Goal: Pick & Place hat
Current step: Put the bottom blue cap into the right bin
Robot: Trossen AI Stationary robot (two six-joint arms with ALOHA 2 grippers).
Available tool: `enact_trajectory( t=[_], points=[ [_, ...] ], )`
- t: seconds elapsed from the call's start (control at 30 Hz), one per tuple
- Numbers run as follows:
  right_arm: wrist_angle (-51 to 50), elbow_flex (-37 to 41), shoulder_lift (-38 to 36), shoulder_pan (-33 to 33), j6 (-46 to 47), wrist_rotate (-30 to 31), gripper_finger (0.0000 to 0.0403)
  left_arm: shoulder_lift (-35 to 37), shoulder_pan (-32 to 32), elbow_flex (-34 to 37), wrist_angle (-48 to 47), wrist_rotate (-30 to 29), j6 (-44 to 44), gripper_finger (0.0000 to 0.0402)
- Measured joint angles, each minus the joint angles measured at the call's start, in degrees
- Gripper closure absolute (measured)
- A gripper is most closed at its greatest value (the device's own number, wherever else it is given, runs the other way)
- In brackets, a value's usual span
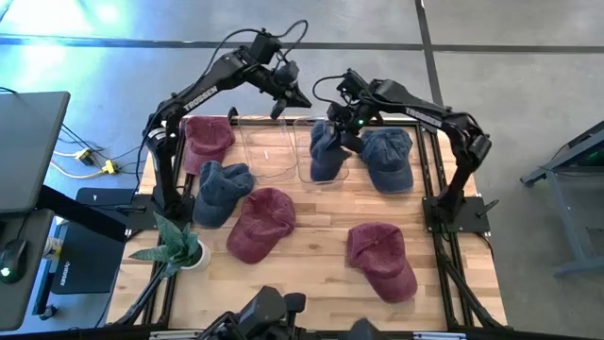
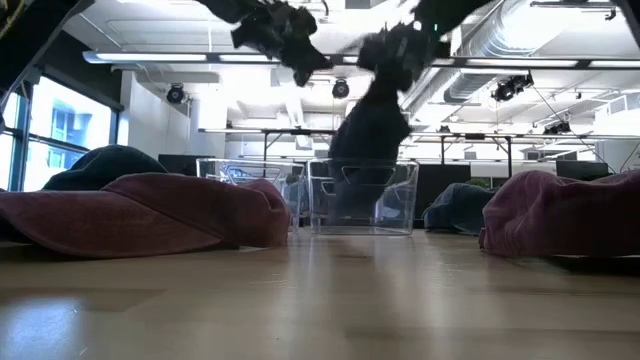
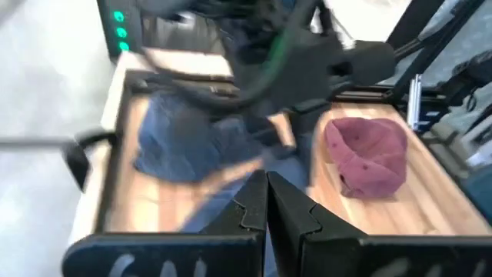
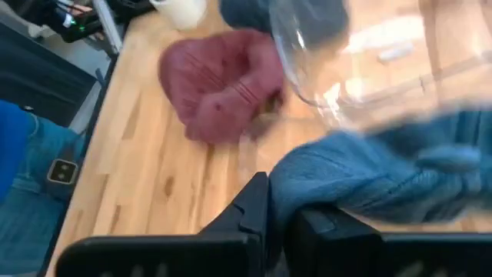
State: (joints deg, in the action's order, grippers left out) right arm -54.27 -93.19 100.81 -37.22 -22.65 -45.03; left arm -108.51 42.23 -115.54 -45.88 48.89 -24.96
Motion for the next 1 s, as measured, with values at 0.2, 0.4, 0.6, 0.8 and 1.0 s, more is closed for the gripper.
enact_trajectory(
  t=[0.2, 0.4, 0.6, 0.8, 1.0],
  points=[
    [0.3, -4.7, -6.2, 4.4, 2.0, -0.8, 0.0392, 0.7, 0.2, 0.1, 2.0, 0.2, 0.0, 0.0401],
    [0.5, -10.1, -8.7, 8.0, 4.5, -8.2, 0.0395, 0.7, -0.1, 0.1, 8.7, 13.2, 4.4, 0.0388],
    [2.6, -12.6, -8.7, 12.4, 6.3, -11.0, 0.0398, 0.7, -3.0, 0.1, 14.9, 13.9, 10.3, 0.034],
    [6.8, -12.9, -8.9, 16.5, 11.3, -11.4, 0.0399, -2.3, -8.3, 0.3, 14.0, 28.1, 10.4, 0.0321],
    [6.7, -12.9, -10.7, 20.1, 15.2, -7.8, 0.04, -4.0, -12.4, 0.2, 14.2, 40.4, 12.9, 0.0303]
  ],
)
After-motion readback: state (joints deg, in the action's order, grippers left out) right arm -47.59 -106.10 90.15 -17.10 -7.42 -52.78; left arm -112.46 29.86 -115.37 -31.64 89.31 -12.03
